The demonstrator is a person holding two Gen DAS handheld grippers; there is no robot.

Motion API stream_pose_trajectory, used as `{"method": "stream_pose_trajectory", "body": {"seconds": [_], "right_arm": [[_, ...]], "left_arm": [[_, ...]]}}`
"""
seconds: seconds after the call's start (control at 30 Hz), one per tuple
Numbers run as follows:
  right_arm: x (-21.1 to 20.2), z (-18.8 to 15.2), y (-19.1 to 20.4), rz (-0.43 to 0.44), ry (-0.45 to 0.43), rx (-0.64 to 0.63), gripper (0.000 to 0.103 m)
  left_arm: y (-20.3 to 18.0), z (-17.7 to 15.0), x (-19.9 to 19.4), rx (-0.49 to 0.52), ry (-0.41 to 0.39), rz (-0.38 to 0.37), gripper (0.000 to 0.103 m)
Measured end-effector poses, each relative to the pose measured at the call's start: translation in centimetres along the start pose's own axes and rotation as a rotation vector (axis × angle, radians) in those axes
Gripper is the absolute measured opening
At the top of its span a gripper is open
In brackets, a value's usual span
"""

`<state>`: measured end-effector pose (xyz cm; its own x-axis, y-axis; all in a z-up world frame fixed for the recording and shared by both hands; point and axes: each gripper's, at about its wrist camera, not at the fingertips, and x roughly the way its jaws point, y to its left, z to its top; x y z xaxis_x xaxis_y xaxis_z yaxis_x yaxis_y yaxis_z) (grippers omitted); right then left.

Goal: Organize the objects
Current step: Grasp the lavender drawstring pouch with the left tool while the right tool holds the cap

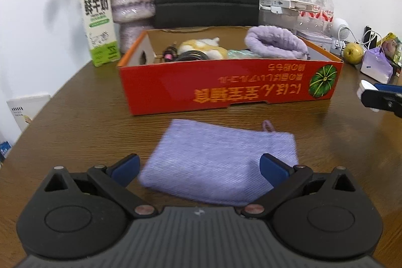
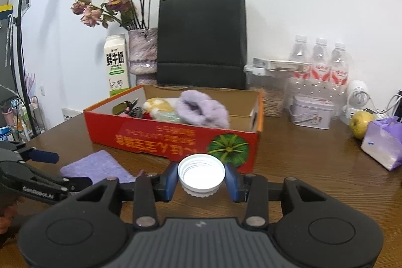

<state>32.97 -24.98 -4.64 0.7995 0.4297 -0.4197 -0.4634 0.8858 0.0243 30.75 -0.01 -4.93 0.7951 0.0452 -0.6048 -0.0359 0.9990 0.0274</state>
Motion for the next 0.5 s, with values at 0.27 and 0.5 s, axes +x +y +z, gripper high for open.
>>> {"method": "stream_pose_trajectory", "body": {"seconds": [0.27,0.5], "right_arm": [[-0.8,-0.5,-2.1,0.001,-0.001,-0.012,0.039],[-0.8,-0.6,-3.6,-0.020,0.003,0.010,0.039]], "left_arm": [[-1.5,0.4,1.9,-0.032,0.057,-0.001,0.103],[-2.7,0.2,1.9,-0.035,0.050,0.012,0.103]]}}
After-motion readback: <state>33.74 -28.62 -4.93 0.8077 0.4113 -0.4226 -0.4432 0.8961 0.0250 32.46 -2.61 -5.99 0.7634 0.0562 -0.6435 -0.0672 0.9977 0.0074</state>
